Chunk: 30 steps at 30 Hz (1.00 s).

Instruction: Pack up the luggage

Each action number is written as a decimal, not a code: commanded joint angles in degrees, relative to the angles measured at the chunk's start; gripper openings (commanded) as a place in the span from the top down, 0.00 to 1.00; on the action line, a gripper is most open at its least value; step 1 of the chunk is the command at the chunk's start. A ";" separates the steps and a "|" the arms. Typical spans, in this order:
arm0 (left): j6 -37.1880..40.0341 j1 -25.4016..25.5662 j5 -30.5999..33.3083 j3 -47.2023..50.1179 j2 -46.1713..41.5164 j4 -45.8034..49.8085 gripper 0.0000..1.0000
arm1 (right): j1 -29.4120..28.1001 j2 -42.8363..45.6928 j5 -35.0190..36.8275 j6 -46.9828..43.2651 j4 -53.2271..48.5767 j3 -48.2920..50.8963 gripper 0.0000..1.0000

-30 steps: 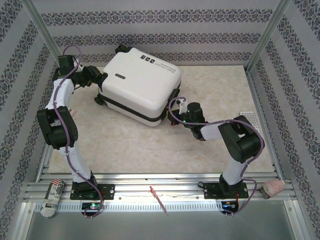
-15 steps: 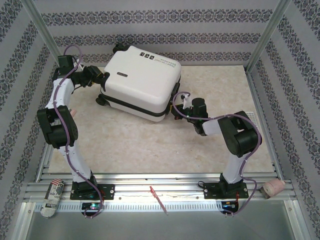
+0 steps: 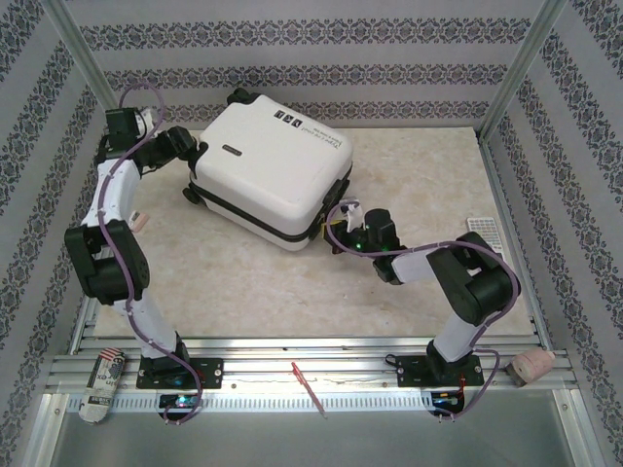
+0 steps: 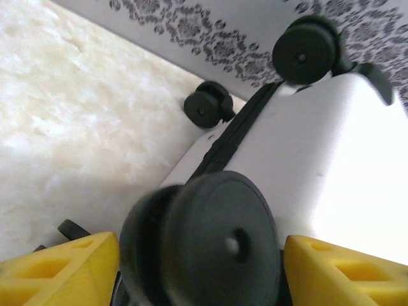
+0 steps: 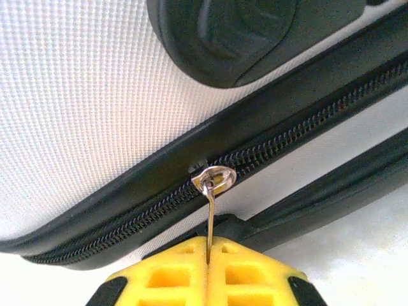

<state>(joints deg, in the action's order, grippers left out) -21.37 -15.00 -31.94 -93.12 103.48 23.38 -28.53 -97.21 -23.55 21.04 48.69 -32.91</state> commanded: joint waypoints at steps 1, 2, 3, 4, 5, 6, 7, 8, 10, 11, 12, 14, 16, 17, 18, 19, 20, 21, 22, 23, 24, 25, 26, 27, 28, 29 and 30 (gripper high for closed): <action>2.86 0.63 2.78 0.80 -7.25 -2.18 0.31 | -2.37 3.89 -0.94 -1.55 5.24 1.28 1.00; 3.27 1.00 3.68 1.32 -9.11 -2.06 0.30 | -2.47 4.13 -0.80 -1.67 5.02 1.61 1.00; 3.79 1.64 5.05 1.81 -11.01 -1.86 0.29 | -2.49 4.22 -0.71 -1.62 5.14 1.98 1.00; 4.65 2.41 6.37 2.12 -12.74 -1.32 0.28 | -2.49 4.16 -0.65 -1.66 5.21 2.13 1.00; 5.99 3.88 8.01 2.23 -14.55 -0.51 0.27 | -2.49 4.06 -0.62 -1.70 5.15 2.06 1.00; 7.75 6.12 10.35 2.17 -16.11 0.72 0.26 | -2.49 3.89 -0.70 -1.57 5.19 1.92 1.00; 9.61 8.88 12.79 2.15 -17.43 1.80 0.26 | -2.49 3.78 -0.76 -1.48 5.40 1.90 1.00; 12.12 12.74 16.49 2.21 -18.75 2.64 0.25 | -2.40 3.55 -0.79 -1.27 5.66 1.88 1.00; 17.08 21.43 23.90 1.63 -19.61 4.73 0.23 | -2.41 3.17 -0.81 -1.00 6.04 1.59 1.00; 19.37 26.21 27.44 0.84 -19.29 6.07 0.23 | -2.40 3.06 -0.82 -0.96 6.15 1.51 1.00; 21.26 30.72 31.14 -0.33 -18.45 7.55 0.23 | -2.40 3.00 -0.97 -0.76 6.23 1.46 1.00; 23.28 37.59 35.95 -3.39 -15.63 10.79 0.23 | -2.32 3.21 -1.15 -0.66 6.33 1.64 1.00; 24.78 43.24 39.29 -7.43 -11.77 14.68 0.24 | -2.32 3.69 -1.40 -0.87 6.33 2.07 1.00; 25.49 46.02 41.36 -9.51 -9.57 16.63 0.25 | -2.32 3.94 -1.41 -1.07 6.40 2.38 1.00; 26.03 48.35 43.54 -11.65 -7.17 18.57 0.26 | -2.25 4.19 -1.41 -1.31 6.59 2.78 1.00; 26.36 49.94 44.64 -13.23 -5.18 20.08 0.27 | -2.10 4.37 -1.32 -1.38 6.68 2.95 1.00; 26.77 51.50 45.57 -14.45 -3.24 21.43 0.28 | -1.89 4.48 -1.41 -1.31 6.81 3.25 1.00; 27.11 52.70 46.72 -15.03 -1.55 22.08 0.29 | -1.58 4.61 -1.54 -1.26 7.31 3.73 1.00; 27.37 53.34 47.53 -15.10 -0.30 22.38 0.30 | -1.42 4.74 -1.43 -1.09 7.70 4.05 1.00; 27.58 53.82 47.85 -15.12 0.73 22.82 0.31 | -1.14 4.91 -1.47 -1.08 7.82 4.30 1.00; 27.61 54.07 48.03 -15.14 1.62 23.20 0.32 | -0.98 4.99 -1.50 -1.11 7.74 4.49 1.00; 27.70 54.26 48.16 -15.15 2.25 23.53 0.33 | -0.83 5.01 -1.48 -1.18 7.76 4.58 1.00; 27.97 54.52 48.12 -15.01 2.49 23.54 0.33 | -0.67 4.93 -1.55 -1.22 7.76 4.60 1.00; 28.29 54.79 48.14 -14.77 2.72 23.48 0.33 | -0.58 4.81 -1.66 -1.26 7.74 4.57 1.00; 28.58 55.26 48.20 -14.67 2.86 23.56 0.33 | -0.56 4.75 -1.67 -1.26 7.81 4.55 1.00; 28.99 55.79 48.38 -14.76 3.08 23.94 0.33 | -0.48 4.58 -1.67 -1.26 7.83 4.60 1.00; 29.41 56.33 49.32 -14.78 3.32 24.27 0.33 | -0.50 4.48 -1.65 -1.20 7.89 4.52 1.00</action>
<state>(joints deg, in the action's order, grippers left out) 5.43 39.79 13.43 -106.63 107.87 44.03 -29.63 -94.21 -23.70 20.80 51.31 -28.60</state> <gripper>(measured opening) 0.669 0.047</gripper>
